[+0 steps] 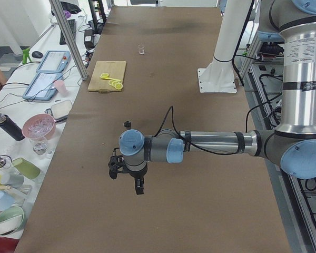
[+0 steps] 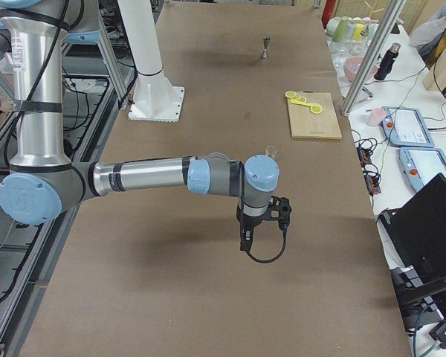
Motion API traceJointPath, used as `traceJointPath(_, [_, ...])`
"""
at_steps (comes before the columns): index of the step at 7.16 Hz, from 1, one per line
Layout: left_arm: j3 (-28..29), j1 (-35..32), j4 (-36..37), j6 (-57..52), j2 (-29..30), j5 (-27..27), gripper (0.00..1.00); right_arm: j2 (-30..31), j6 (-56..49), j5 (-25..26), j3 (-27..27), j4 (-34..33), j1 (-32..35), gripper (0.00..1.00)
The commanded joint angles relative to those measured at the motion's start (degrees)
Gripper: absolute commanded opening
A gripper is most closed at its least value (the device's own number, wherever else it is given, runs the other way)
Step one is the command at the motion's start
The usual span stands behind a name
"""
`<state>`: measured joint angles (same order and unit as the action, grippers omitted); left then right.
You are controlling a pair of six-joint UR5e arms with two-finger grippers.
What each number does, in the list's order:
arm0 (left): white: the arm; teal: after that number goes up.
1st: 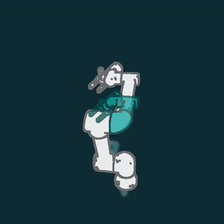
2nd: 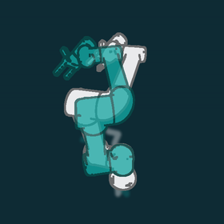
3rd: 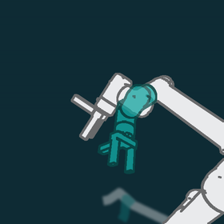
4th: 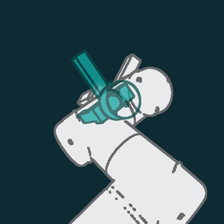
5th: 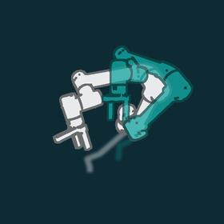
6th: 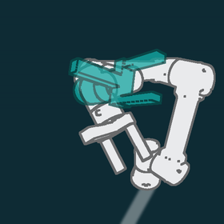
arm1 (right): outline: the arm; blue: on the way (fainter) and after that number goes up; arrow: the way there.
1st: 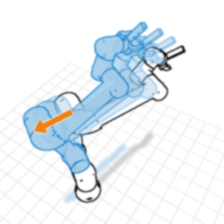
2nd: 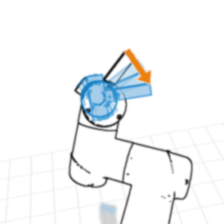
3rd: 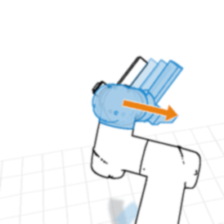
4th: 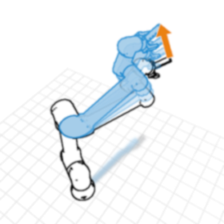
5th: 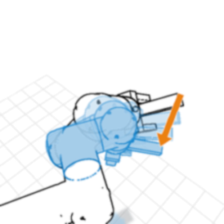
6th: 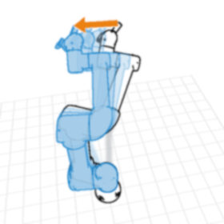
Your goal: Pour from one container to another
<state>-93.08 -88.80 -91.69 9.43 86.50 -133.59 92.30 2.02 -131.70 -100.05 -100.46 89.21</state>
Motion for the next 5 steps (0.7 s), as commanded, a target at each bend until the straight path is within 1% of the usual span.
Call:
traceJointPath(1, [0.09, 0.03, -0.24, 1.64, 0.07, 0.0, 0.99, 0.16, 0.0, 0.04, 0.03, 0.0, 0.0, 1.0])
traceJointPath(5, [0.62, 0.03, -0.24, 1.64, 0.07, 0.0, 0.99, 0.25, -0.09, 0.04, 0.29, 0.09, 0.0, 1.0])
